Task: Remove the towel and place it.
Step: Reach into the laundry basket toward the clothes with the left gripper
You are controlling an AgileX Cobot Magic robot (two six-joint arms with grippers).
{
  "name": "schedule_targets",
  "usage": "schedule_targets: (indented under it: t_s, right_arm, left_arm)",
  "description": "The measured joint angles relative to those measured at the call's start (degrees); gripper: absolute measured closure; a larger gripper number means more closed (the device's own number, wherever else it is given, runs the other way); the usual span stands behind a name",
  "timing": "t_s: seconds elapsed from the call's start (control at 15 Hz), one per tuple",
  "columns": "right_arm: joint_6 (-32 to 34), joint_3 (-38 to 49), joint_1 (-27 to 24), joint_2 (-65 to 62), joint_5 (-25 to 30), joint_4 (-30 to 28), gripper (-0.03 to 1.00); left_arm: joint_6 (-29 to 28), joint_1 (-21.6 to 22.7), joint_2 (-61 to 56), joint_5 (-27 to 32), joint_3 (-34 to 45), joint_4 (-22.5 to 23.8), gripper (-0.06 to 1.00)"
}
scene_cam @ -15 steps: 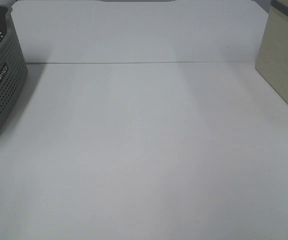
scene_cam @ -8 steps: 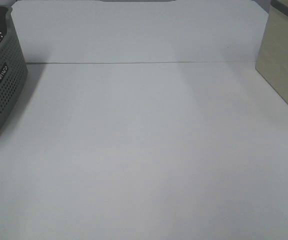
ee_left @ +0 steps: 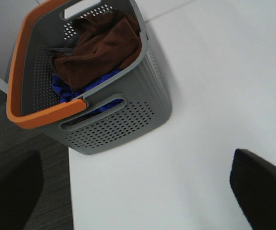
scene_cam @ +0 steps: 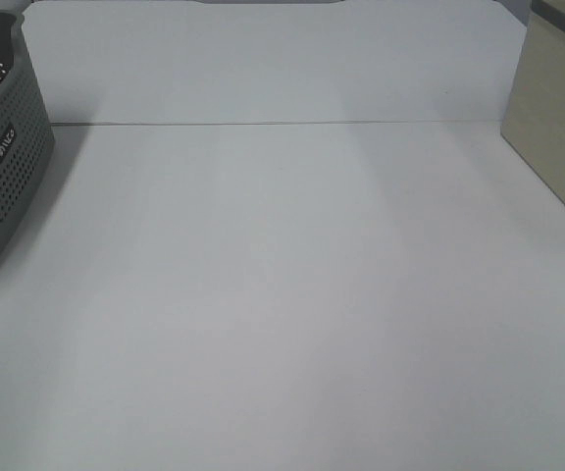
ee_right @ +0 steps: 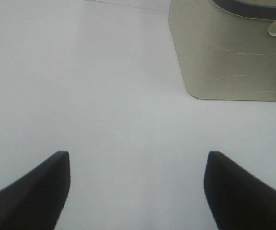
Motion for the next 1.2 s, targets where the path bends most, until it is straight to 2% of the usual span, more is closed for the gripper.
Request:
schedule_targets:
  t_s: [0.2,0.33,0.4,0.47,0.67,0.87,1.0,1.2]
  right_arm:
    - [0.0,0.0,0.0,0.0,0.0,0.0,0.22]
    - [0.0,0.0,0.0,0.0,0.0,0.0,0.22]
    - [0.0,0.0,0.0,0.0,0.0,0.0,0.22]
    - [0.0,0.0,0.0,0.0,0.0,0.0,0.22]
    - [0.0,0.0,0.0,0.0,0.0,0.0,0.22]
    - [0.0,0.0,0.0,0.0,0.0,0.0,0.22]
    - [0.0,0.0,0.0,0.0,0.0,0.0,0.22]
    - [0.0,0.0,0.0,0.0,0.0,0.0,0.22]
  left_arm:
    - [16.5,0.0,21.49,4.53,-13.01,0.63,-0.05]
    - [22.29,0.0,35.87,6.07,-23.49,1.95,-0.05]
    - [23.32,0.0,39.53,6.42,-26.36,2.52,-0.05]
    - [25.27,0.0,49.96,6.59,-33.63,4.87,-0.04]
    - [27.5,1.09,68.98,6.42,-46.47,12.09,-0.03]
    - [31.4,6.7,81.13,6.59,-50.08,12.72,-0.03]
    - [32.03,10.43,88.46,6.59,-53.34,13.35,-0.03]
    - [33.69,11.57,97.12,6.59,-58.67,13.41,-0.03]
